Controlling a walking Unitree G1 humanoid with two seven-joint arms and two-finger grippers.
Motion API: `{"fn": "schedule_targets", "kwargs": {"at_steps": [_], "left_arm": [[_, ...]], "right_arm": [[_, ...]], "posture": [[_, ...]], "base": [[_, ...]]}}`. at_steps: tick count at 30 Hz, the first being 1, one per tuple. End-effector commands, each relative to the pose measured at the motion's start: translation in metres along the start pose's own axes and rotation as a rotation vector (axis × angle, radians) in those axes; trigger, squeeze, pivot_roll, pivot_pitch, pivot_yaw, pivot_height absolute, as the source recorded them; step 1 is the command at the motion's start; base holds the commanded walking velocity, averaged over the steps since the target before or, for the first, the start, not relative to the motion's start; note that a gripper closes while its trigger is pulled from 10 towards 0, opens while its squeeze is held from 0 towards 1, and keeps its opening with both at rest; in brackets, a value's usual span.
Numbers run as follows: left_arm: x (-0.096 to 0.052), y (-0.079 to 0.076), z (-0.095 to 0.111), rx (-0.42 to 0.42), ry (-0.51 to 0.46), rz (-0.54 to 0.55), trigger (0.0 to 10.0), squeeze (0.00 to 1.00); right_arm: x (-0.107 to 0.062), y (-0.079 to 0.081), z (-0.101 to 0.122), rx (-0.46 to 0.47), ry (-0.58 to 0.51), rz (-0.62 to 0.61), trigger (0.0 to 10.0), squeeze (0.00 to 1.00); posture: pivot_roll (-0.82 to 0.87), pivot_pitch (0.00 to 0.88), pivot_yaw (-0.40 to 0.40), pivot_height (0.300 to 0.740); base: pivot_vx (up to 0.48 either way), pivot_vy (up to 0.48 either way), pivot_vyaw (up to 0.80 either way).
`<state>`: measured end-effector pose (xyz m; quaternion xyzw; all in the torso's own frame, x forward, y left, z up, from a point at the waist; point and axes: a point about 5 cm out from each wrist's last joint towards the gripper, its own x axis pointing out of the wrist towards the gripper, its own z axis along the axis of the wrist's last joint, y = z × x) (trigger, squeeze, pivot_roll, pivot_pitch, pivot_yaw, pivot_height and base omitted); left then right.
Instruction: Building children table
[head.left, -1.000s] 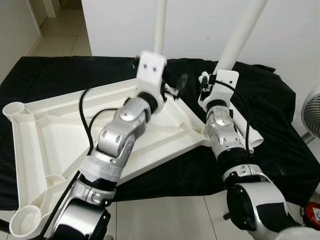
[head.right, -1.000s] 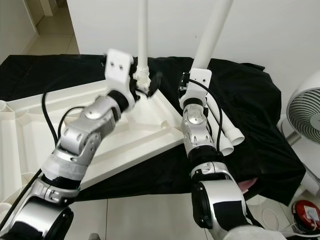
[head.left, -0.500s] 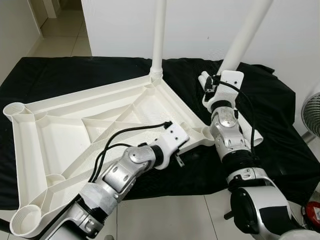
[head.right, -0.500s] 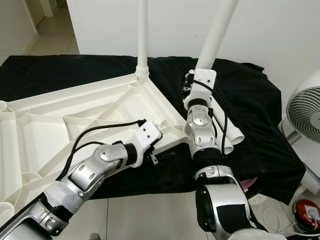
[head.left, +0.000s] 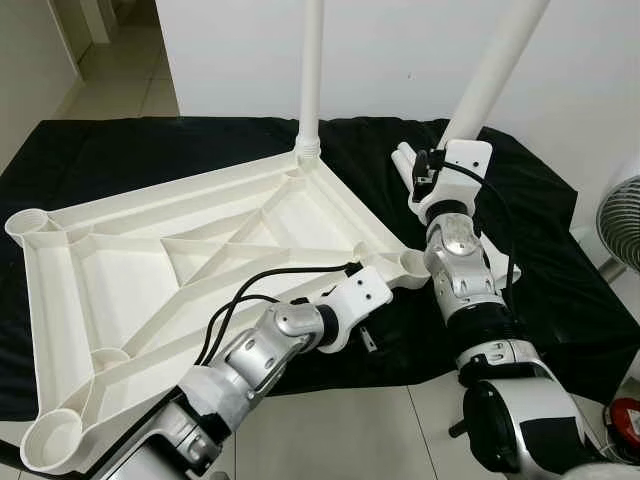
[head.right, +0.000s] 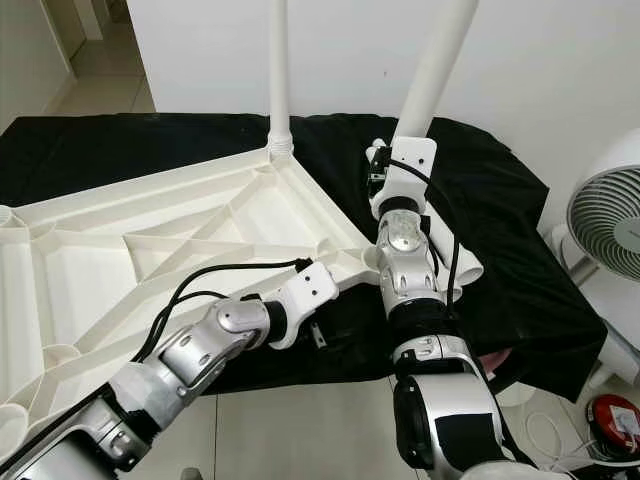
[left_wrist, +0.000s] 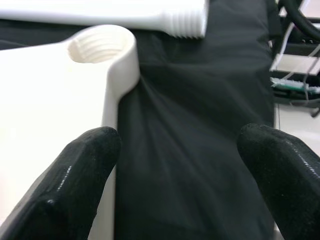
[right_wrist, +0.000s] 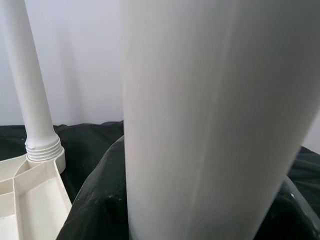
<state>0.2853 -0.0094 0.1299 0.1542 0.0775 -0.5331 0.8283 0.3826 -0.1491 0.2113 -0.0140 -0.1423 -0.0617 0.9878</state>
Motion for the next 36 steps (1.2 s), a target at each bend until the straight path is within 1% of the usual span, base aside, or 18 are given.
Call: {"fn": "schedule_targets", "kwargs": {"at_steps": [1,3,8,10,12,17,20,22,23,25,26,28,29,30,36], "left_arm": [[-0.001,0.012,0.005,0.007,-0.020,0.117,10.0,0.00],[-0.002,0.016,0.013,-0.023,-0.061,0.140,10.0,0.00],[-0.001,0.019,0.019,-0.041,-0.080,0.154,10.0,0.00],[0.002,0.020,0.015,-0.045,-0.057,0.167,10.0,0.00],[0.004,0.019,0.011,-0.031,-0.036,0.171,10.0,0.00],[0.008,0.019,0.005,-0.053,0.002,0.183,10.0,0.00],[0.012,0.025,-0.002,-0.065,0.056,0.239,10.0,0.00],[0.014,0.029,-0.005,-0.085,0.080,0.275,9.8,0.00],[0.014,0.031,-0.005,-0.080,0.086,0.288,9.1,0.00],[0.014,0.032,-0.006,-0.076,0.089,0.297,9.1,0.00],[0.014,0.034,-0.005,-0.072,0.087,0.304,7.5,0.00],[0.014,0.035,-0.005,-0.070,0.085,0.308,7.5,0.00],[0.014,0.035,-0.005,-0.072,0.087,0.312,5.1,0.00],[0.014,0.036,-0.005,-0.071,0.086,0.313,0.0,0.00],[0.013,0.037,-0.005,-0.069,0.082,0.316,0.0,0.00]], "right_arm": [[0.000,-0.001,0.001,-0.008,-0.001,-0.001,10.0,0.00],[-0.001,-0.001,0.001,-0.008,0.002,0.001,10.0,0.00],[-0.003,0.001,0.000,-0.008,0.007,0.006,10.0,0.00],[-0.003,0.002,-0.001,-0.009,0.010,0.010,10.0,0.00],[-0.003,0.003,-0.001,-0.008,0.011,0.011,10.0,0.00],[-0.003,0.004,-0.001,-0.009,0.011,0.014,10.0,0.00],[-0.004,0.004,-0.001,-0.009,0.011,0.012,10.0,0.00],[-0.004,0.004,-0.001,-0.009,0.012,0.010,10.0,0.00],[-0.005,0.004,-0.001,-0.008,0.012,0.009,10.0,0.00],[-0.005,0.004,-0.001,-0.008,0.012,0.008,10.0,0.00],[-0.005,0.003,-0.001,-0.008,0.012,0.006,10.0,0.00],[-0.005,0.003,-0.002,-0.009,0.013,0.005,10.0,0.00],[-0.006,0.003,-0.002,-0.008,0.014,0.003,10.0,0.00],[-0.006,0.003,-0.002,-0.008,0.015,0.002,10.0,0.00],[-0.006,0.003,-0.003,-0.009,0.017,0.000,10.0,0.00]], "posture": [[-0.06,0.000,-0.015,0.740],[-0.06,0.000,-0.017,0.740],[-0.06,0.000,-0.018,0.740],[-0.06,0.000,-0.017,0.740],[-0.06,0.000,-0.015,0.740],[-0.07,0.000,-0.011,0.740],[-0.07,0.000,-0.004,0.740],[-0.07,0.000,-0.002,0.740],[-0.07,0.000,0.000,0.740],[-0.07,0.000,0.000,0.740],[-0.08,0.000,0.004,0.740],[-0.08,0.000,0.004,0.740],[-0.08,0.000,0.005,0.740],[-0.08,0.000,0.007,0.740],[-0.08,0.000,0.008,0.740]], "base": [[0.000,0.000,0.00],[0.000,0.000,0.00],[0.000,0.000,0.00],[0.000,0.000,0.00],[0.000,0.000,0.00],[0.000,0.000,0.00],[0.000,0.000,0.00],[0.000,0.000,0.00],[0.000,0.000,0.00],[0.000,0.000,0.00],[0.000,0.000,0.00],[0.000,0.000,0.00],[0.000,0.000,0.00],[0.000,0.000,0.00],[0.000,0.000,0.00]]}}
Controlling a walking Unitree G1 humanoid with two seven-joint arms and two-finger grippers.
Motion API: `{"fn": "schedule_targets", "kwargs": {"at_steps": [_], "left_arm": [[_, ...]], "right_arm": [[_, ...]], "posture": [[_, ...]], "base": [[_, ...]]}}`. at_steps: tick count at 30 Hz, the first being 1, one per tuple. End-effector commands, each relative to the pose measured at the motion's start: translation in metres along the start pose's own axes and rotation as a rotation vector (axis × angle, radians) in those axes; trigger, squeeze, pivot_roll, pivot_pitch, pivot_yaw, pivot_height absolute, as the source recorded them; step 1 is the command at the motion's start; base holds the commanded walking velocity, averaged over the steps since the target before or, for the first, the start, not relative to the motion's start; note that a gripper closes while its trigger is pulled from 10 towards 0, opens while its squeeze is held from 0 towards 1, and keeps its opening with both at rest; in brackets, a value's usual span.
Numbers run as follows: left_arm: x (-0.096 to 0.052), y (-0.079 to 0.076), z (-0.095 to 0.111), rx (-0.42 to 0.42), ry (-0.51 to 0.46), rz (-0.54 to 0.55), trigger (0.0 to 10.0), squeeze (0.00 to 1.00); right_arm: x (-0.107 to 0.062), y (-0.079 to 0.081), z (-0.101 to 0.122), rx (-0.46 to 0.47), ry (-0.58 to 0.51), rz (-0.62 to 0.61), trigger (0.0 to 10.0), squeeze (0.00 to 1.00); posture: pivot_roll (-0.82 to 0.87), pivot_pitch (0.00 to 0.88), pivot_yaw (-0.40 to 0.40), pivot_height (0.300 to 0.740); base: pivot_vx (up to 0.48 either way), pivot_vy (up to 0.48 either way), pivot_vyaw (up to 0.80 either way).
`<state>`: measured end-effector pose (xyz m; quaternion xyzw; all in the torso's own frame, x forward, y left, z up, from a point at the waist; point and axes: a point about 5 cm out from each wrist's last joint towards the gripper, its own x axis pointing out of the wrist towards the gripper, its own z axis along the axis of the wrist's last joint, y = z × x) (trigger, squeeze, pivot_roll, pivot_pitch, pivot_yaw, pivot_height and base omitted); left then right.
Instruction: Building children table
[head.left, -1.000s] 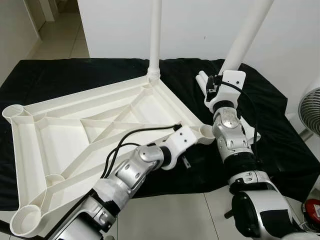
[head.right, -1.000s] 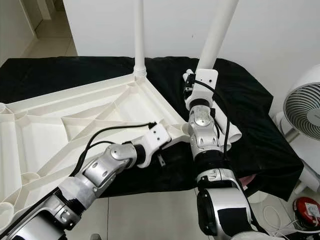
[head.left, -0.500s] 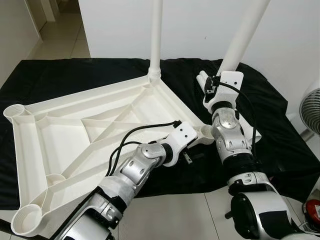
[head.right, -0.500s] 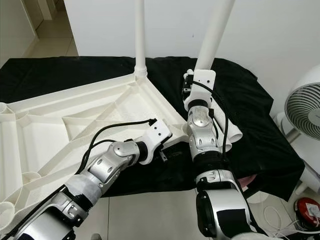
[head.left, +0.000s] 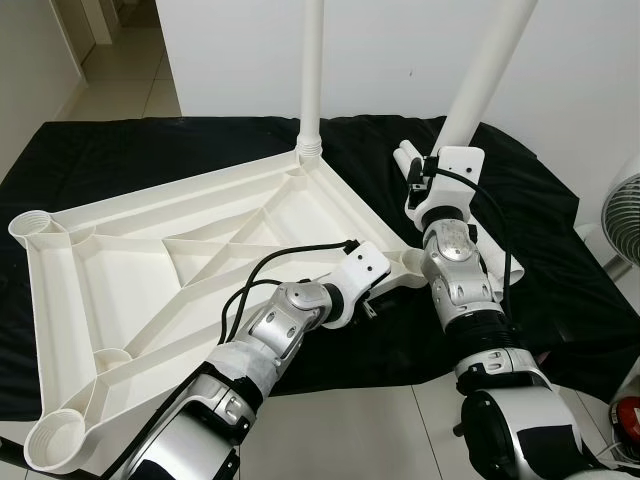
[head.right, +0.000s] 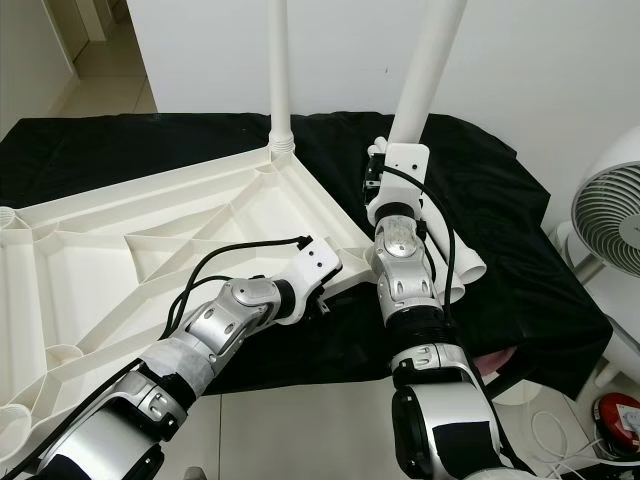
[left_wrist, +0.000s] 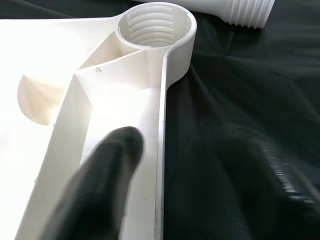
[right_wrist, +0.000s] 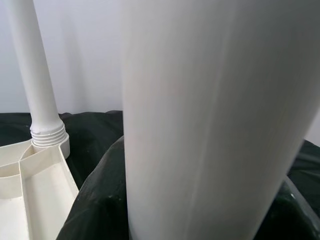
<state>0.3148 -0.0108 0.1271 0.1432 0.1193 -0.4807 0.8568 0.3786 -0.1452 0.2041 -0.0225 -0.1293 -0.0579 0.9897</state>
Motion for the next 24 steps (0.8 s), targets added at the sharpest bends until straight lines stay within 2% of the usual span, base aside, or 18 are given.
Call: {"fn": "schedule_targets", "kwargs": {"at_steps": [1,11,16,20,21,22,24], "left_arm": [[-0.001,0.012,0.000,0.007,0.002,0.210,0.0,0.00],[-0.006,0.011,-0.005,0.076,0.022,0.165,0.0,0.00],[-0.008,0.012,-0.007,0.084,0.028,0.160,0.0,0.00],[-0.019,0.015,-0.013,0.120,0.042,0.144,0.0,0.00],[-0.032,0.018,-0.017,0.159,0.052,0.112,0.0,0.00],[-0.032,0.018,-0.017,0.159,0.052,0.112,0.0,0.00],[-0.043,0.020,-0.021,0.187,0.063,0.080,0.0,0.00]], "right_arm": [[0.000,-0.001,0.003,0.007,-0.007,-0.011,10.0,0.00],[0.001,-0.001,0.003,0.001,-0.004,-0.015,10.0,0.00],[0.001,-0.001,0.003,0.002,-0.003,-0.015,10.0,0.00],[0.001,0.000,0.002,0.000,0.001,-0.005,10.0,0.00],[0.001,0.001,0.002,-0.001,0.005,0.002,10.0,0.00],[0.001,0.001,0.002,-0.001,0.005,0.002,10.0,0.00],[0.001,0.002,0.001,-0.003,0.008,0.008,10.0,0.00]], "posture": [[-0.08,0.000,0.008,0.740],[-0.07,0.000,0.006,0.740],[-0.07,0.000,0.006,0.740],[-0.06,0.000,0.003,0.740],[-0.06,0.000,-0.003,0.740],[-0.06,0.000,-0.003,0.740],[-0.05,0.000,-0.006,0.740]], "base": [[0.000,0.000,0.00],[0.000,0.000,0.00],[0.000,0.000,0.00],[0.000,0.000,0.00],[0.000,0.000,0.00],[0.000,0.000,0.00],[0.000,0.000,0.00]]}}
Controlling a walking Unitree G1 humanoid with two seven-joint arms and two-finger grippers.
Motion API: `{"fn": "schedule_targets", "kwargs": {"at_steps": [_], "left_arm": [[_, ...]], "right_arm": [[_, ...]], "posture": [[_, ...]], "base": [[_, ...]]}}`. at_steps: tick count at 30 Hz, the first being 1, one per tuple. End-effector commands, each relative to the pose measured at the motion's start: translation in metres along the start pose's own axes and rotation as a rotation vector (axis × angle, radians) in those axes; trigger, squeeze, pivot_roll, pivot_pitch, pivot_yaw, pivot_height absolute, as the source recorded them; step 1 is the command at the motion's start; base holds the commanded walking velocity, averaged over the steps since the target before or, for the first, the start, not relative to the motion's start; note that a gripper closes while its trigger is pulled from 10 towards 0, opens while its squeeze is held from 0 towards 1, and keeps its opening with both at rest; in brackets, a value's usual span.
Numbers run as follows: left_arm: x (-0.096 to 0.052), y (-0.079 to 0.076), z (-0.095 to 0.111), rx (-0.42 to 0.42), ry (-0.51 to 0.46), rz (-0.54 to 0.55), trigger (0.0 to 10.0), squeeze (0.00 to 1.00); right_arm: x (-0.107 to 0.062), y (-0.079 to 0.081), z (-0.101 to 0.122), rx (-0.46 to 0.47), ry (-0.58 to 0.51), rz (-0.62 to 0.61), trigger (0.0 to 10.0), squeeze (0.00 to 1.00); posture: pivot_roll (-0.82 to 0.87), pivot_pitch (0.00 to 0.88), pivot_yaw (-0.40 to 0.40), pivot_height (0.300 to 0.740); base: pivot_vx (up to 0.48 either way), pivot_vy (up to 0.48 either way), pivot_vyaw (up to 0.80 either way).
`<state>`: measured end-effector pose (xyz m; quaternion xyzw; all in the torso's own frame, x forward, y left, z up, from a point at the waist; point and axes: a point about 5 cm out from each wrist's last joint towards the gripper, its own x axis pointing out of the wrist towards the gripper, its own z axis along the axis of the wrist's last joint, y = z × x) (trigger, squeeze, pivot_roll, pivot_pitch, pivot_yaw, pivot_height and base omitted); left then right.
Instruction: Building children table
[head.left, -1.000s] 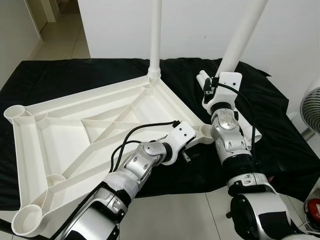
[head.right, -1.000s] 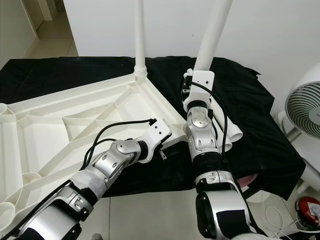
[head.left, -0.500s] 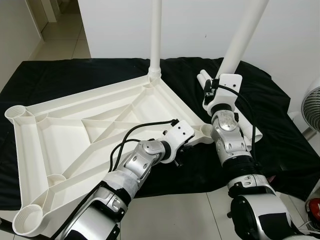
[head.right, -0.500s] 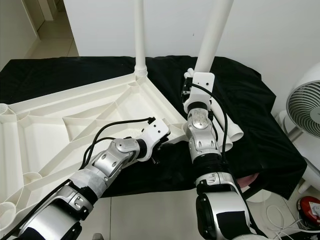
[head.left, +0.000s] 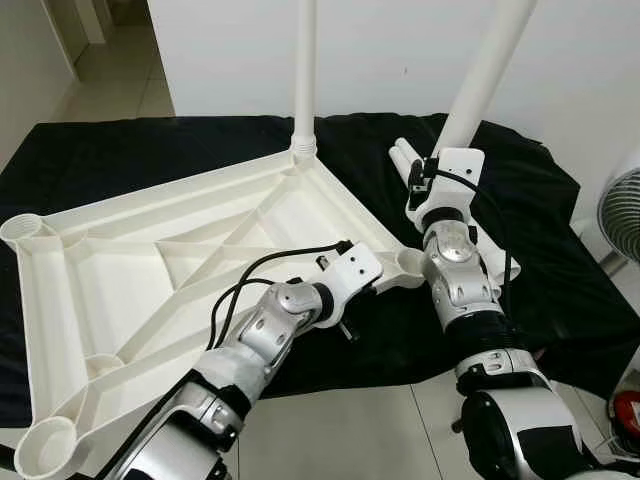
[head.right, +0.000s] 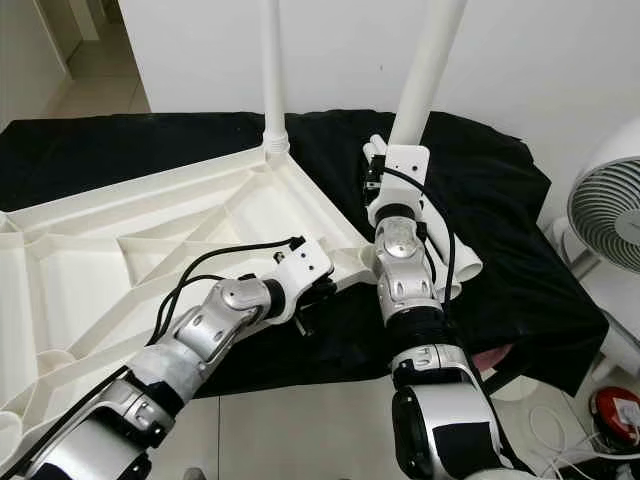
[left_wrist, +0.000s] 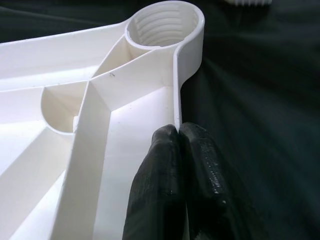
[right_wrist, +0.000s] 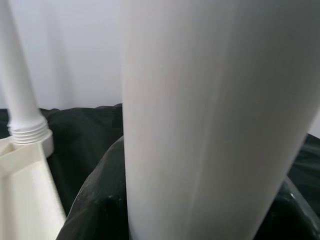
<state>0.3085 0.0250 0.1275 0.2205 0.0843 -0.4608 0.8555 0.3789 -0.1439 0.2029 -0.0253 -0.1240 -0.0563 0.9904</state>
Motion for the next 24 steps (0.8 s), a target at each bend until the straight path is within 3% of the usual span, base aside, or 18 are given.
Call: {"fn": "schedule_targets", "kwargs": {"at_steps": [1,5,12,17,18,19,23,24], "left_arm": [[-0.011,0.007,-0.009,0.026,0.043,0.015,0.0,0.00],[-0.023,0.010,-0.014,0.055,0.050,-0.018,0.0,0.00],[-0.063,0.016,-0.020,0.119,0.059,-0.112,0.0,0.00],[-0.076,0.013,-0.017,0.130,0.040,-0.167,0.0,0.00],[-0.076,0.012,-0.015,0.144,0.035,-0.167,3.8,0.00],[-0.074,0.011,-0.013,0.159,0.025,-0.164,10.0,0.00],[-0.067,0.008,-0.006,0.149,-0.010,-0.185,10.0,0.00],[-0.066,0.008,-0.003,0.135,-0.028,-0.185,10.0,0.87]], "right_arm": [[0.002,0.001,0.002,0.003,-0.003,0.003,10.0,0.00],[0.002,0.001,0.002,0.002,-0.001,0.008,10.0,0.00],[0.003,0.006,0.003,-0.001,0.001,0.028,10.0,0.00],[0.004,0.008,0.003,-0.003,0.002,0.043,10.0,0.00],[0.004,0.009,0.002,-0.005,0.006,0.052,10.0,0.00],[0.004,0.013,0.002,-0.004,0.008,0.070,10.0,0.00],[0.002,0.021,0.002,-0.005,0.007,0.132,10.0,0.00],[0.001,0.023,0.001,-0.008,0.009,0.150,10.0,0.00]], "posture": [[-0.05,0.000,-0.006,0.740],[-0.05,0.000,-0.011,0.740],[-0.04,0.000,-0.024,0.740],[-0.03,0.000,-0.030,0.740],[-0.03,0.000,-0.035,0.740],[-0.03,0.000,-0.038,0.740],[-0.02,0.000,-0.043,0.740],[-0.02,0.000,-0.043,0.740]], "base": [[0.000,0.000,0.00],[0.000,0.000,0.00],[0.000,0.000,0.00],[0.000,0.000,0.00],[0.000,0.000,0.00],[0.000,0.000,0.00],[0.000,0.000,0.00],[0.000,0.000,0.00]]}}
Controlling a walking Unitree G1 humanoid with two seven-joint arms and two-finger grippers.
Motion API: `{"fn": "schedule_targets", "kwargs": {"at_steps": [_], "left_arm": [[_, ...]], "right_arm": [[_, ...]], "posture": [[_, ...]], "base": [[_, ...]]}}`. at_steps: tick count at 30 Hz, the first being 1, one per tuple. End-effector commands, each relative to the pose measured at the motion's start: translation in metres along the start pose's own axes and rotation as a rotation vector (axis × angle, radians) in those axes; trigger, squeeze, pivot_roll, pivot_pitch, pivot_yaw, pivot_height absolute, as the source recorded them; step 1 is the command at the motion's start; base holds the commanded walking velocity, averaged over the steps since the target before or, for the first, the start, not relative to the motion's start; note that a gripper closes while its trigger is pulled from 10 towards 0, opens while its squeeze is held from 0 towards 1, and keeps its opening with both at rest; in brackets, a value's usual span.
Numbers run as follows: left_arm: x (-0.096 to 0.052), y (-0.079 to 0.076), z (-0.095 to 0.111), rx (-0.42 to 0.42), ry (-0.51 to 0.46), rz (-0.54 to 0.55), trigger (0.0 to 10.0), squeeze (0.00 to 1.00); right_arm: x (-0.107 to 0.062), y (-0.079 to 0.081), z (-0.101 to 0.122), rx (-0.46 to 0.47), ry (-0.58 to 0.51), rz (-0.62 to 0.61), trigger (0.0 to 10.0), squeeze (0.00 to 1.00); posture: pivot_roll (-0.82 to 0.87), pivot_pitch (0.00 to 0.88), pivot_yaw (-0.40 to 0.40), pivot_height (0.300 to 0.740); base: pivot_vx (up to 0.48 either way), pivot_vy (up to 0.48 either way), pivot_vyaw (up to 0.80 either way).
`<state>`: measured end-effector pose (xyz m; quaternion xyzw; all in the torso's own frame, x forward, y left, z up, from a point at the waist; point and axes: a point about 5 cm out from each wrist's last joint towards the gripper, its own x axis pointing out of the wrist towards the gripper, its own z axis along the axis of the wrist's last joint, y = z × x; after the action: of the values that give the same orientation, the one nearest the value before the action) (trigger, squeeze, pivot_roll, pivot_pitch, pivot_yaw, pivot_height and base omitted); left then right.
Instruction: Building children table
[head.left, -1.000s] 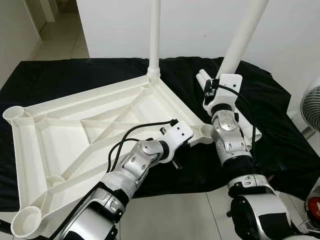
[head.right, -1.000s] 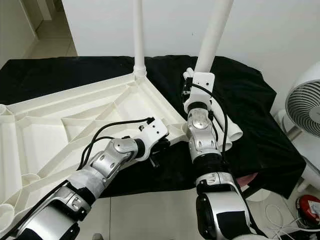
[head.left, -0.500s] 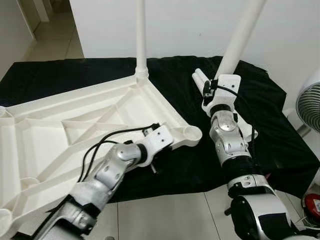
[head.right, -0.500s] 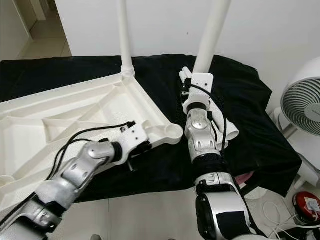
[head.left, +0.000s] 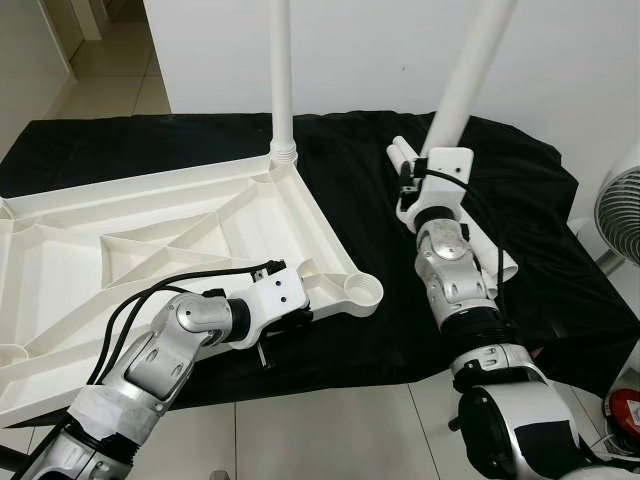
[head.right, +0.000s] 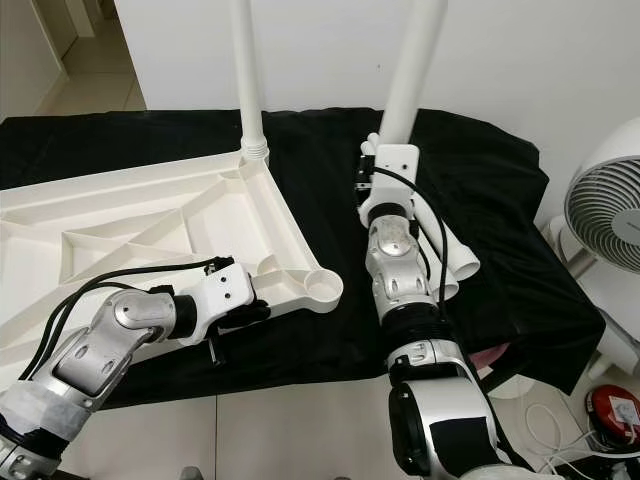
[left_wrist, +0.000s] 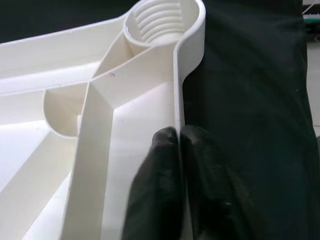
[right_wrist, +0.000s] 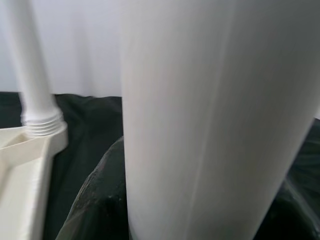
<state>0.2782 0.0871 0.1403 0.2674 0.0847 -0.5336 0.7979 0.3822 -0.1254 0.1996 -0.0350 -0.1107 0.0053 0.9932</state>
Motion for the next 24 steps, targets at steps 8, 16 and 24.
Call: {"fn": "schedule_targets", "kwargs": {"at_steps": [8,16,24], "left_arm": [[0.005,0.008,0.034,-0.023,-0.152,0.047,10.0,1.00],[0.001,0.009,0.051,-0.019,-0.296,0.106,10.0,0.00],[-0.001,0.008,0.050,-0.019,-0.328,0.130,10.0,0.00]], "right_arm": [[-0.006,0.008,-0.004,0.016,-0.001,0.109,10.0,0.00],[-0.023,0.012,-0.010,0.069,-0.038,0.216,10.0,0.00],[-0.037,0.019,-0.011,0.076,-0.075,0.307,10.0,0.00]], "posture": [[-0.03,0.000,-0.048,0.740],[-0.02,0.000,-0.052,0.740],[-0.02,0.000,-0.058,0.740]], "base": [[0.000,0.000,0.00],[0.000,0.000,0.00],[0.000,0.000,0.00]]}}
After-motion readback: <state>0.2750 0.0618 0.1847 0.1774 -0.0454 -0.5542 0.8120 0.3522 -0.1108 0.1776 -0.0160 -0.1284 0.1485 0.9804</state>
